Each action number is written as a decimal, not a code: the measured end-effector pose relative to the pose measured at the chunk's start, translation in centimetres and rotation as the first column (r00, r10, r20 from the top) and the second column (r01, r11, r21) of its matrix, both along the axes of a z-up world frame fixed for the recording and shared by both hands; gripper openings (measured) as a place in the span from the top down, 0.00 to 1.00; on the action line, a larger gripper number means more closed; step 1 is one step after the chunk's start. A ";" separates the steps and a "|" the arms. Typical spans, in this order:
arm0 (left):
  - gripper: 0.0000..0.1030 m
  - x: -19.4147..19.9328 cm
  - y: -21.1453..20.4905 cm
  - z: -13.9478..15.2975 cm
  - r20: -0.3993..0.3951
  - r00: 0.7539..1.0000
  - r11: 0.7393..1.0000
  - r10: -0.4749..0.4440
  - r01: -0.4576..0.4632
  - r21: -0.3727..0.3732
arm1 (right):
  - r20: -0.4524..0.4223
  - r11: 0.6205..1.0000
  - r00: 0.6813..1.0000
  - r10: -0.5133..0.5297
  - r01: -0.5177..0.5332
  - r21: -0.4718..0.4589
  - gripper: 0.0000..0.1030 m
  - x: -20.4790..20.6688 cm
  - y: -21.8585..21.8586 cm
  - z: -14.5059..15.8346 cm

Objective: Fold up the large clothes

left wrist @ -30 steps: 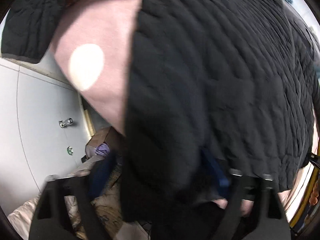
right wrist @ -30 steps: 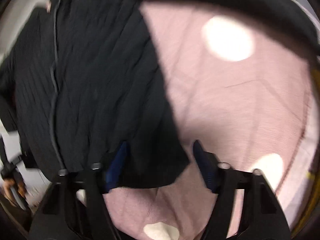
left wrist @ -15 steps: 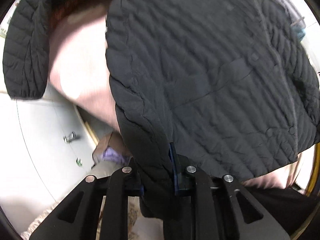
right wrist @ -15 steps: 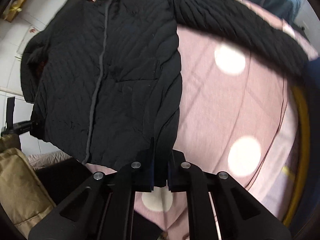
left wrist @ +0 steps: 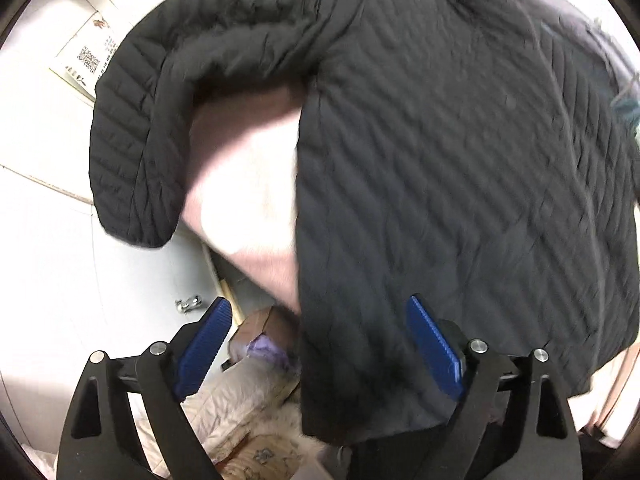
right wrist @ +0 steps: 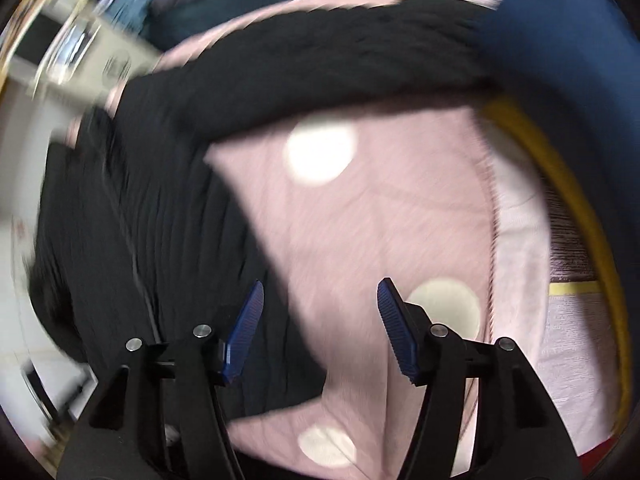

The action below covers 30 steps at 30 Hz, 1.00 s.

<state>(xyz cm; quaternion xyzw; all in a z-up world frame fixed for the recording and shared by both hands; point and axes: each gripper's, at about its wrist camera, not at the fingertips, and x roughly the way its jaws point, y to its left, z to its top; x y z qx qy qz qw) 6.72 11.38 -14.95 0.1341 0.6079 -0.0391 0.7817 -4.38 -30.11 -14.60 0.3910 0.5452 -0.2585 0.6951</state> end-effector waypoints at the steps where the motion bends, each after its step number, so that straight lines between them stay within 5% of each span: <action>1: 0.16 0.4 -0.7 0.2 0.002 1.000 1.000 -0.002 0.002 -0.010 | 0.018 0.999 0.999 -0.045 0.045 0.014 0.42 -0.1 -1.0 0.0; 4: 0.16 0.5 -3.6 -0.1 -0.011 1.000 0.999 -0.024 0.024 -0.040 | 0.077 0.982 0.979 -0.190 0.187 0.040 0.42 -0.2 -4.0 -1.0; 11: 0.16 -0.1 -10.3 -0.6 -0.030 0.987 0.987 -0.159 0.159 0.007 | 0.066 0.948 0.948 -0.312 0.306 0.084 0.42 4.7 -5.3 -5.2; 18: 0.16 -0.8 -11.9 -1.0 -0.062 0.983 0.984 -0.173 0.175 0.033 | 0.049 0.862 0.861 -0.507 0.506 0.034 0.40 5.5 -7.6 -8.4; 21: 0.14 -1.0 -11.5 -0.7 -0.070 0.985 0.986 -0.159 0.162 0.042 | 0.038 0.851 0.850 -0.525 0.526 0.003 0.40 6.7 -7.5 -8.2; 24: 0.14 -1.0 -10.9 -0.7 -0.083 0.986 0.988 -0.145 0.149 0.047 | 0.078 0.886 0.883 -0.462 0.464 -0.009 0.74 8.5 -7.5 -7.5; 26: 0.14 -0.9 -10.6 -1.0 -0.089 0.985 0.987 -0.150 0.155 0.049 | 0.090 0.898 0.895 -0.438 0.441 -0.014 0.78 8.8 -7.9 -6.9; 28: 0.14 -0.8 -10.5 -1.2 -0.087 0.983 0.985 -0.162 0.167 0.051 | 0.090 0.889 0.884 -0.458 0.459 0.016 0.97 9.1 -8.7 -6.6; 30: 0.14 -0.8 -10.7 -1.1 -0.077 0.981 0.982 -0.176 0.180 0.055 | 0.094 0.896 0.894 -0.439 0.443 -0.033 0.99 9.5 -9.3 -4.5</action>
